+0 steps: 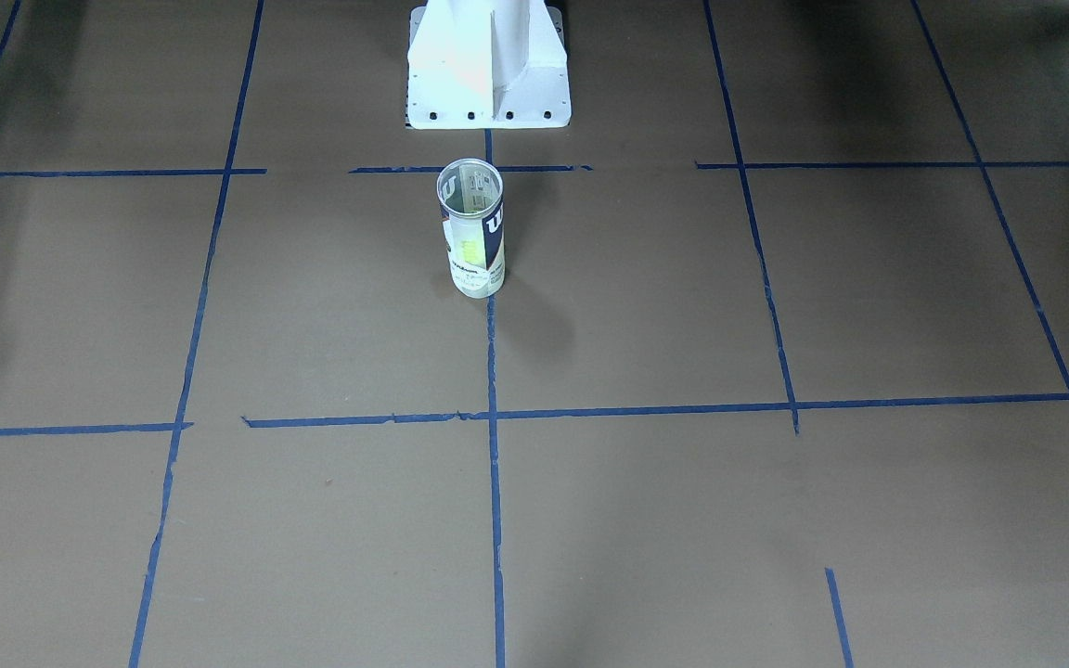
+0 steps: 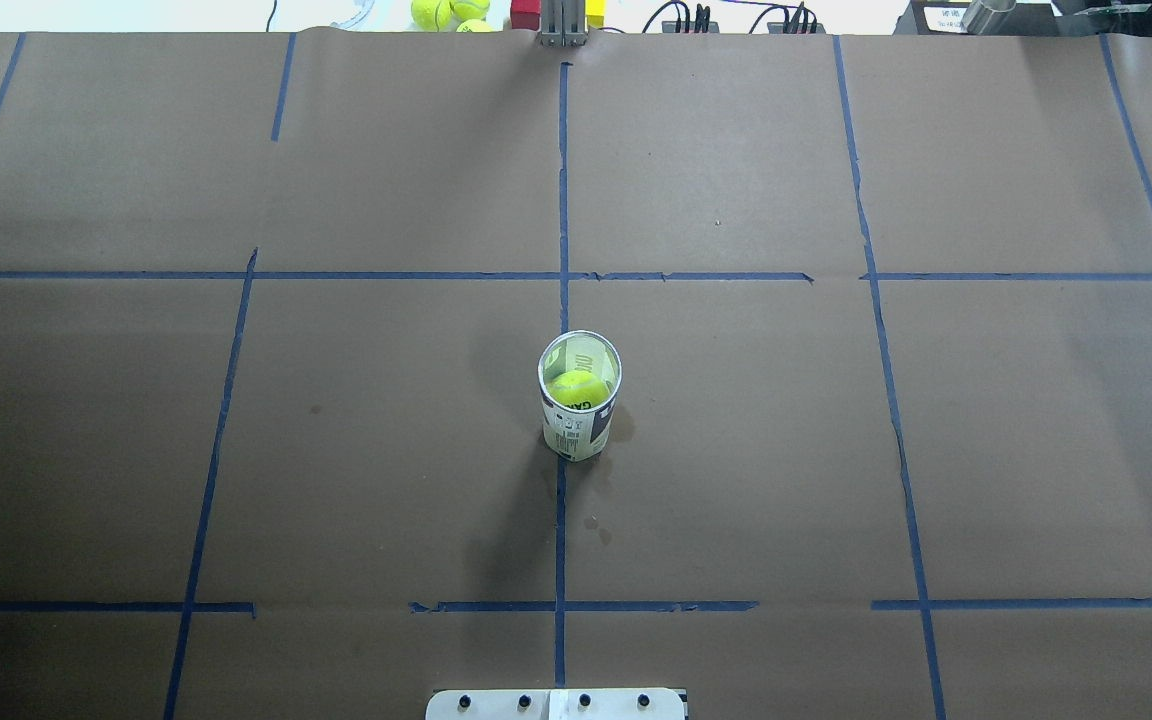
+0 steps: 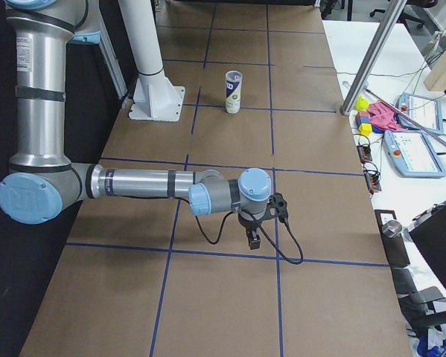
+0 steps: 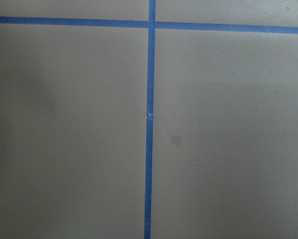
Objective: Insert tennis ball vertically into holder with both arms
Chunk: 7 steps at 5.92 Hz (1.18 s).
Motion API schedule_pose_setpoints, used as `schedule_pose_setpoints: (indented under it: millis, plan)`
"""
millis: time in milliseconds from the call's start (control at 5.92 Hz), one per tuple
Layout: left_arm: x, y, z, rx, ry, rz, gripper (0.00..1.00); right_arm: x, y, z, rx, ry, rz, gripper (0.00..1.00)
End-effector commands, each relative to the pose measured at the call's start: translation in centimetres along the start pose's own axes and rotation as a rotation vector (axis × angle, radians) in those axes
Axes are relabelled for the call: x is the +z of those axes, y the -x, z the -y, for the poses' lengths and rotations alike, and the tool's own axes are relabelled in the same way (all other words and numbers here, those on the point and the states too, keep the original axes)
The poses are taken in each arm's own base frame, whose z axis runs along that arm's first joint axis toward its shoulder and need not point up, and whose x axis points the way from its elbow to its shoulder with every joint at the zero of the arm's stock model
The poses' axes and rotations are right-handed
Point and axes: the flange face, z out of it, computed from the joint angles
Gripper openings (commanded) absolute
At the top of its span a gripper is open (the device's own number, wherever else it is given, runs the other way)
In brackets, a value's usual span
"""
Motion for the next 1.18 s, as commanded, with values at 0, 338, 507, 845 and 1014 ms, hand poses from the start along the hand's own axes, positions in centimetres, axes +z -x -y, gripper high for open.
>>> schedule_pose_setpoints:
  millis: [0,338,507,845,1014]
  plan:
    - [0.2,0.1,0.0,-0.009,0.005,-0.011,1.0,-1.6,0.0,0.9,-0.04,0.021,-0.014,1.0]
    - [0.4,0.3,-0.1,-0.012,0.009,-0.012,1.0,-2.1,-0.7,0.9,-0.054,0.073,-0.008,1.0]
    - [0.2,0.0,0.0,-0.006,0.004,-0.012,1.0,-1.6,-1.3,0.4,-0.038,0.087,-0.004,1.0]
    - [-0.4,-0.7,0.6,0.015,-0.01,-0.012,1.0,0.1,-2.1,-0.3,0.018,0.107,0.078,1.0]
    - [-0.3,-0.7,0.9,0.016,-0.009,-0.012,1.0,1.1,-2.9,-0.6,0.055,0.122,0.082,1.0]
